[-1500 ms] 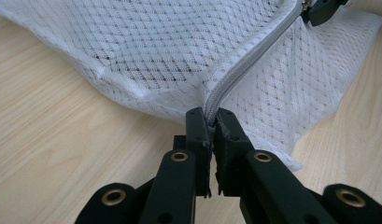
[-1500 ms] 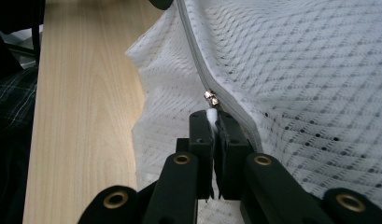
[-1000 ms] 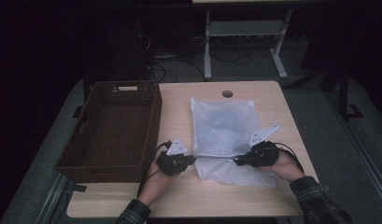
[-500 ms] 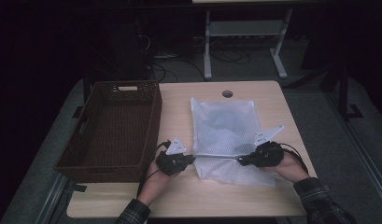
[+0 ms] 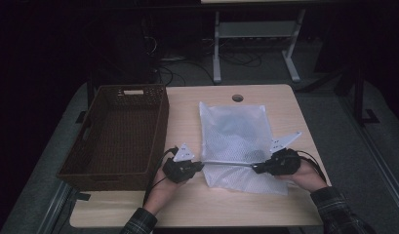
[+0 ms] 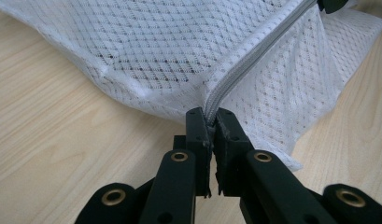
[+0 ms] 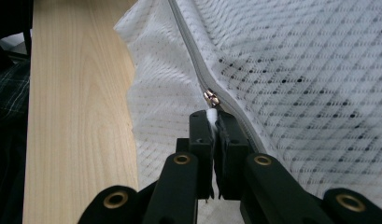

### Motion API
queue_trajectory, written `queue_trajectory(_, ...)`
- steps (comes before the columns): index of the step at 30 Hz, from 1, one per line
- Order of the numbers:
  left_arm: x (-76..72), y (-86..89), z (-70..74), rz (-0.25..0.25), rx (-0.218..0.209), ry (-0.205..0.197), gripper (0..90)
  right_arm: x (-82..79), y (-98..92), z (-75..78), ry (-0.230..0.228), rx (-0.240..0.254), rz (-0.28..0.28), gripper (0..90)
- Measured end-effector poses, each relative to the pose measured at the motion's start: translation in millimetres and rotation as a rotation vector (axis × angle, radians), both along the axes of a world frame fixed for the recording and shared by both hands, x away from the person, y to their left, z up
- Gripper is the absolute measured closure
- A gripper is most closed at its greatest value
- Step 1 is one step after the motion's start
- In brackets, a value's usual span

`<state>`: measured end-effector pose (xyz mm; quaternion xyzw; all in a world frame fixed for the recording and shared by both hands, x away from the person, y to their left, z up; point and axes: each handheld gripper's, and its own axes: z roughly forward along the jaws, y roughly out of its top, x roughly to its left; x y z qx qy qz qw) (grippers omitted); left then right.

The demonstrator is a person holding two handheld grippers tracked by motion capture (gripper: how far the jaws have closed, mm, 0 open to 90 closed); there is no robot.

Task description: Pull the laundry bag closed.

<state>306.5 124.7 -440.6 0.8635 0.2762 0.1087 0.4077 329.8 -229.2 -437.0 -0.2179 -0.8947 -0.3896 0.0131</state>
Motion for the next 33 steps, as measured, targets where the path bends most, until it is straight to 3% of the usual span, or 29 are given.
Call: queue_trajectory(33, -0.1, -0.2, -0.2, 0.003, 0.003, 0.004, 85.6, -5.2, -24.0, -2.4, 0.012, -0.005, -0.047, 86.1)
